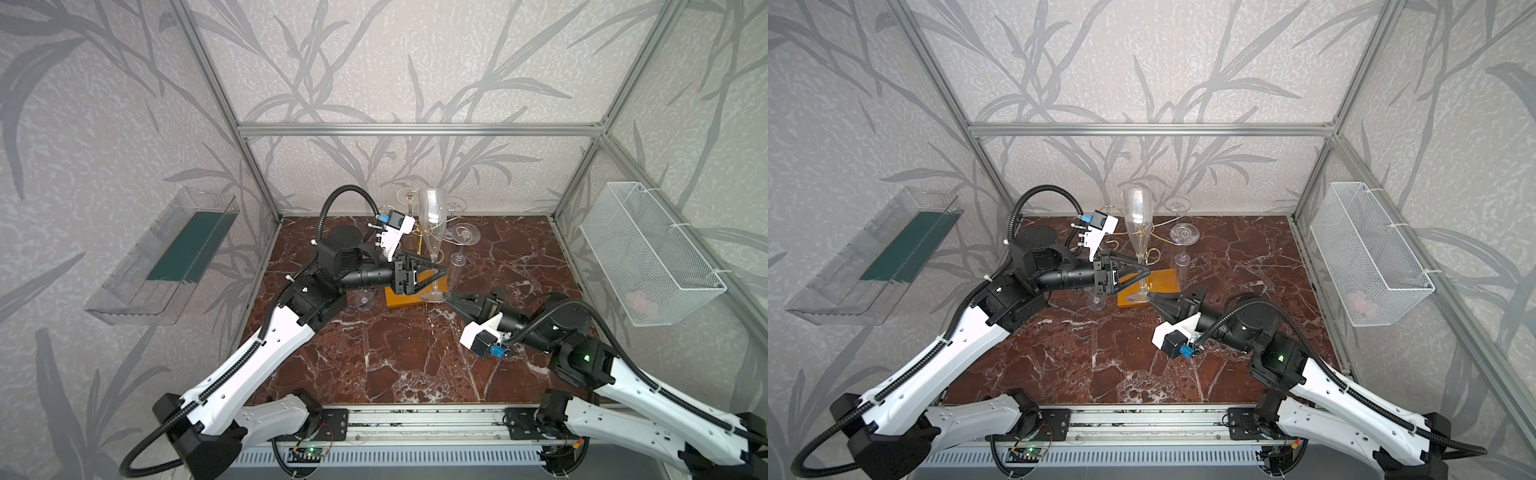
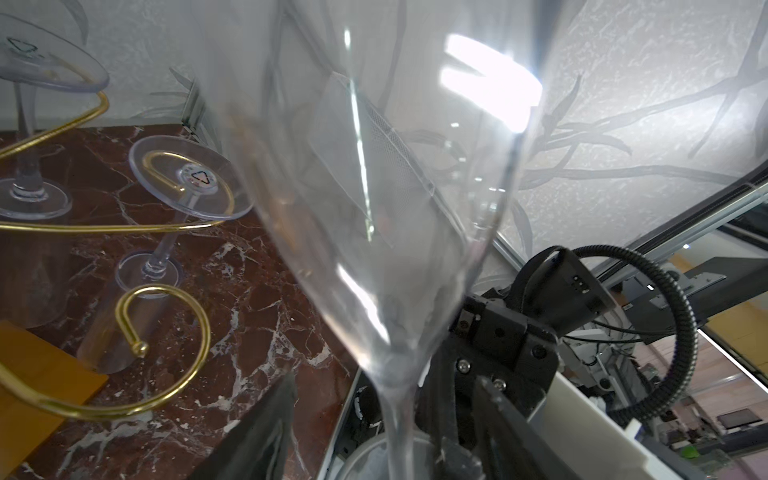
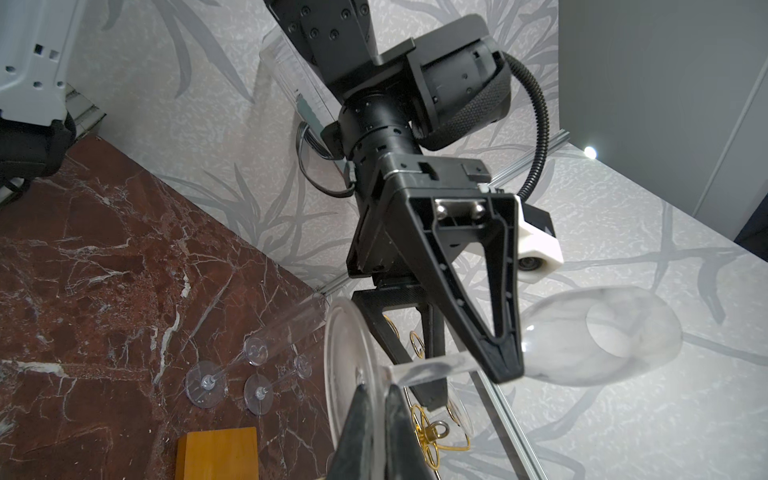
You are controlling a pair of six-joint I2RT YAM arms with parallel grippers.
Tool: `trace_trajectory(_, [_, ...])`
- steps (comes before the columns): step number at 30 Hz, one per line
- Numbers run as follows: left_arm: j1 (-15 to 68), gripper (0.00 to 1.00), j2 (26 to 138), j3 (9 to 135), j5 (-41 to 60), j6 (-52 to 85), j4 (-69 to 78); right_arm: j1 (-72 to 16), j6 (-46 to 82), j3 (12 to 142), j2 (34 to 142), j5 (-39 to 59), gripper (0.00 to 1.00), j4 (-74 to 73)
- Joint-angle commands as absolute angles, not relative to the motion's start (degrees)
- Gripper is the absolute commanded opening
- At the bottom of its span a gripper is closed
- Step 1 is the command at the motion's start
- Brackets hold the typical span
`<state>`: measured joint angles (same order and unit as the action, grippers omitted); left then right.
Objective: Take the wine glass off the wine glass rack
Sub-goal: 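Close the left gripper on the glass stem and open the right gripper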
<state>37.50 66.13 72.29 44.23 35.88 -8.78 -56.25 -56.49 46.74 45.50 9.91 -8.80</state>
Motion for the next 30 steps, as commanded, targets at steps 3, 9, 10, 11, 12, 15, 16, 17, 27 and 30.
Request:
trace_trajectory(3, [38.16,0.49,66.53,72.28,46.20,37.95,-4.26,-57.57,-58.11,46.46,45.79,5.45,0.00,-16.41])
trace_trajectory(9, [38.32,0.29,66.07,71.46,45.70,38.90,-3.36,-58.09,-58.91,45.76,45.70,2.91,0.00,-18.10])
trace_trajectory(10, [38.32,0.27,66.09,71.37,45.78,39.00,-3.28,-58.14,-58.85,45.74,45.67,2.82,0.00,-17.93])
trace_trajectory(11, [38.37,0.24,66.18,71.31,45.66,39.05,-3.25,-58.17,-58.80,45.87,45.62,2.89,0.00,-17.66])
trace_trajectory(12, [38.41,0.21,66.25,71.27,45.56,39.04,-3.25,-58.18,-58.73,45.79,45.62,2.98,0.00,-17.44])
trace_trajectory(15, [38.83,0.09,66.44,71.19,45.31,39.11,-2.89,-58.27,-58.28,45.44,45.53,3.58,0.00,-17.24])
trace_trajectory(16, [38.95,0.06,66.52,71.15,45.42,39.28,-2.47,-58.27,-58.27,45.35,45.53,3.82,0.00,-16.96])
trace_trajectory(17, [39.03,0.04,66.59,71.14,45.51,39.37,-2.14,-58.28,-58.28,45.35,45.53,4.00,0.00,-16.59])
trace_trajectory(27, [39.12,0.00,63.80,69.08,40.42,38.15,0.84,-58.27,-53.73,46.32,42.29,6.82,0.99,-8.67])
trace_trajectory(30, [39.12,0.00,62.13,69.86,36.72,32.48,-3.26,-58.27,-48.03,46.50,39.20,6.93,0.99,-8.78])
